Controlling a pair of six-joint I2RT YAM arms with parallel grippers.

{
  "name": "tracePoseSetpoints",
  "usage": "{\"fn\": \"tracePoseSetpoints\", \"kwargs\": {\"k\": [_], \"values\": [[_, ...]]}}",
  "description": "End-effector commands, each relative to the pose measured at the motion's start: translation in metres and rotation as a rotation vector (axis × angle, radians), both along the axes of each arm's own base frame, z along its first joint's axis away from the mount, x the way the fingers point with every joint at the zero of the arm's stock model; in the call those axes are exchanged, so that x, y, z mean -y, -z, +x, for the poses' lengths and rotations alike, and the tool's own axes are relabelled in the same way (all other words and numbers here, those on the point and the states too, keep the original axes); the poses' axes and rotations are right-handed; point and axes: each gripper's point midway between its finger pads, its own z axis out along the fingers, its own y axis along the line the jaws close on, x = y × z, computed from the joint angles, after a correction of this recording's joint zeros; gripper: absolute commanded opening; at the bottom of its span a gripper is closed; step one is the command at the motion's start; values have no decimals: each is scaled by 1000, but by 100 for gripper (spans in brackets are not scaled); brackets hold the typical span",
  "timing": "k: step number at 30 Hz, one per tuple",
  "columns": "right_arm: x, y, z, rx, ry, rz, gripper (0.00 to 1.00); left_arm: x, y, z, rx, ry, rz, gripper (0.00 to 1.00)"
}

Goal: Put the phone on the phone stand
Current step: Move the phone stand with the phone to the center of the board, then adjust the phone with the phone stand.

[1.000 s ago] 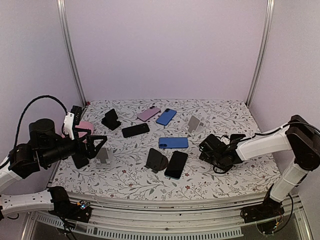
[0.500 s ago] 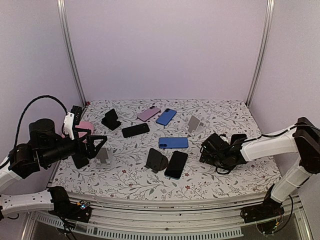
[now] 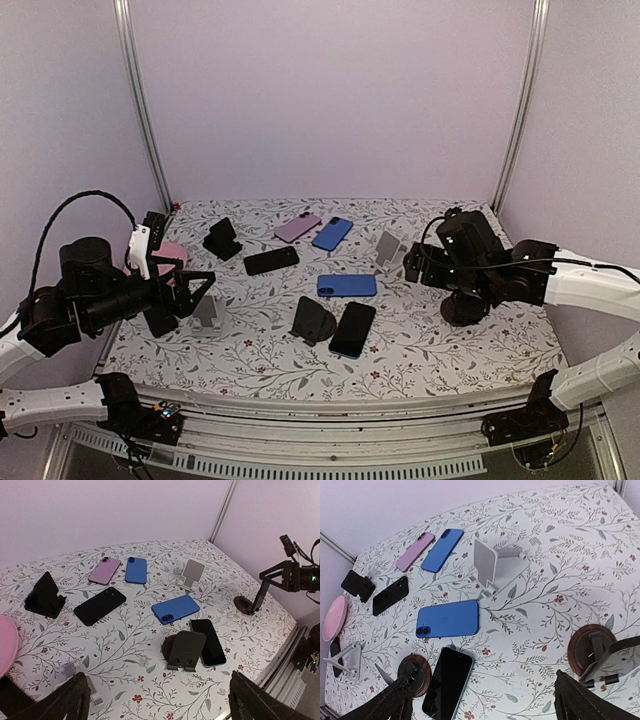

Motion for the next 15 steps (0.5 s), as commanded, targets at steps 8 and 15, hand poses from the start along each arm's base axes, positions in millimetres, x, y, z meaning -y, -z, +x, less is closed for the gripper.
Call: {"fn": "tracePoseSetpoints", "kwargs": {"k": [8,15], "values": [[110,-38,3,93,36,-187,99,0,1,2,0,-3,-3,97],[133,-1,22,39,-18,-284,99,-1,0,1,2,-2,-6,97]]}}
